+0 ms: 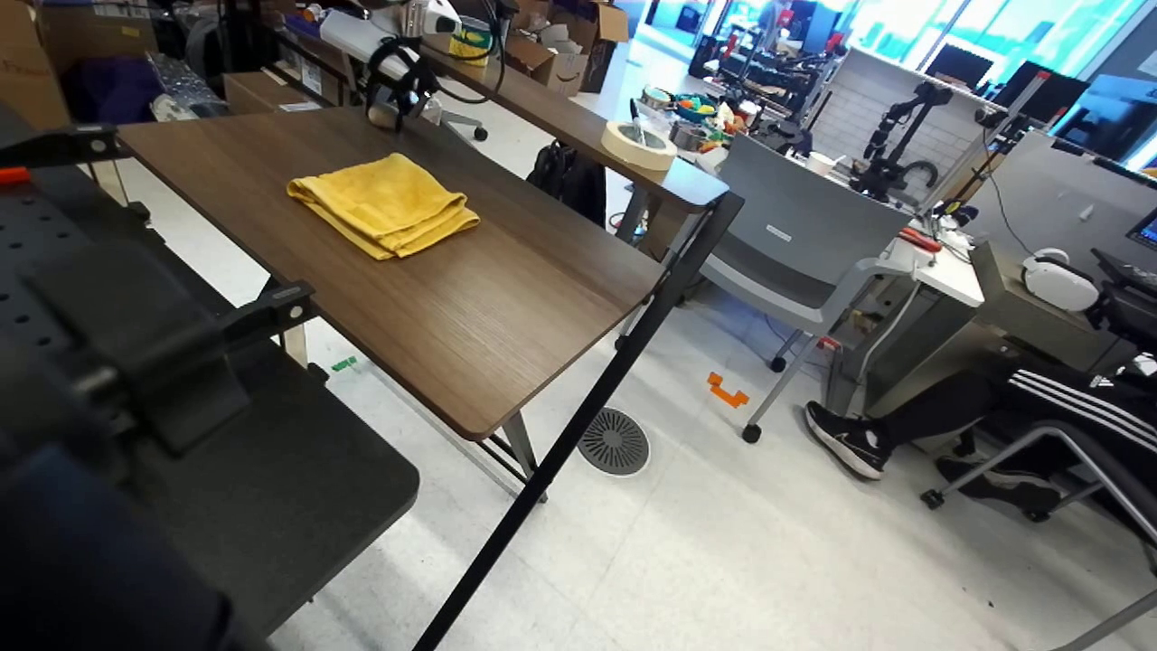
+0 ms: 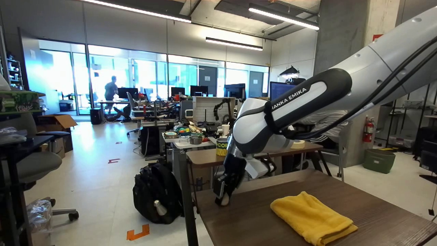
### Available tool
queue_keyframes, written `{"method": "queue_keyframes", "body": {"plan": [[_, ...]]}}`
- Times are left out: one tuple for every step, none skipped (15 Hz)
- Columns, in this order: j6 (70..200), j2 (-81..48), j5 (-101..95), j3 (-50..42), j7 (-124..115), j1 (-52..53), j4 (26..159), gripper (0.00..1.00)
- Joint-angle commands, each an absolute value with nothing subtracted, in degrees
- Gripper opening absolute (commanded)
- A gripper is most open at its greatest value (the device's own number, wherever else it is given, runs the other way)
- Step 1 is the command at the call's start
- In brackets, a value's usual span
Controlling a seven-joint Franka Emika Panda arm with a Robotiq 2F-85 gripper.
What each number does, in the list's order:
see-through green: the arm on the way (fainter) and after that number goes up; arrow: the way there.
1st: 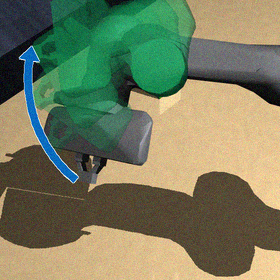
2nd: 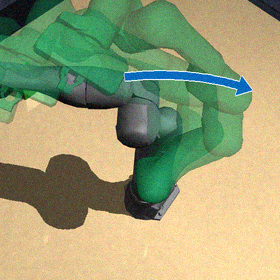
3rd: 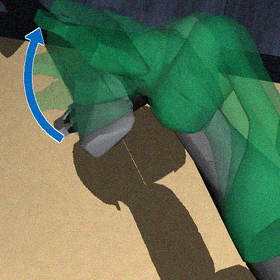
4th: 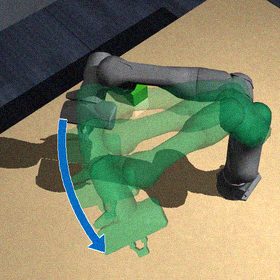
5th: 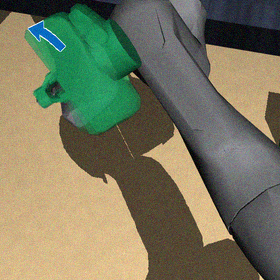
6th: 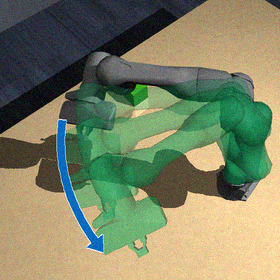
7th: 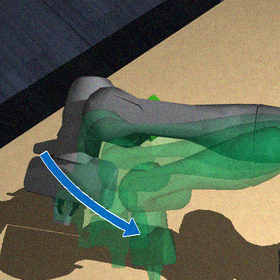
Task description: Wipe the table
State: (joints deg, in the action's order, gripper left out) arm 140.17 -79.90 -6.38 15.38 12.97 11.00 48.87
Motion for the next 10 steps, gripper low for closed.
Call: {"method": "queue_keyframes", "body": {"plan": [[137.66,-82.56,-3.85,14.48,14.25,13.03,43.09,0.20],[137.64,-82.60,-3.68,14.45,14.03,13.17,42.88,0.13],[137.80,-82.45,-3.50,14.48,13.94,13.20,43.01,0.08],[138.39,-81.18,-5.39,15.47,12.68,12.24,45.12,0.03],[138.34,-80.15,-5.24,15.35,12.16,11.91,46.60,0.06],[138.21,-78.35,-5.24,14.84,10.84,11.37,49.51,0.04],[138.62,-76.85,-5.89,13.35,8.70,11.22,52.19,0.04],[139.46,-75.00,-7.04,10.86,5.85,11.36,55.38,0.05],[140.58,-72.63,-8.12,8.14,2.67,11.53,59.30,0.05],[141.84,-71.15,-8.64,6.35,0.60,11.41,62.12,0.05]]}}
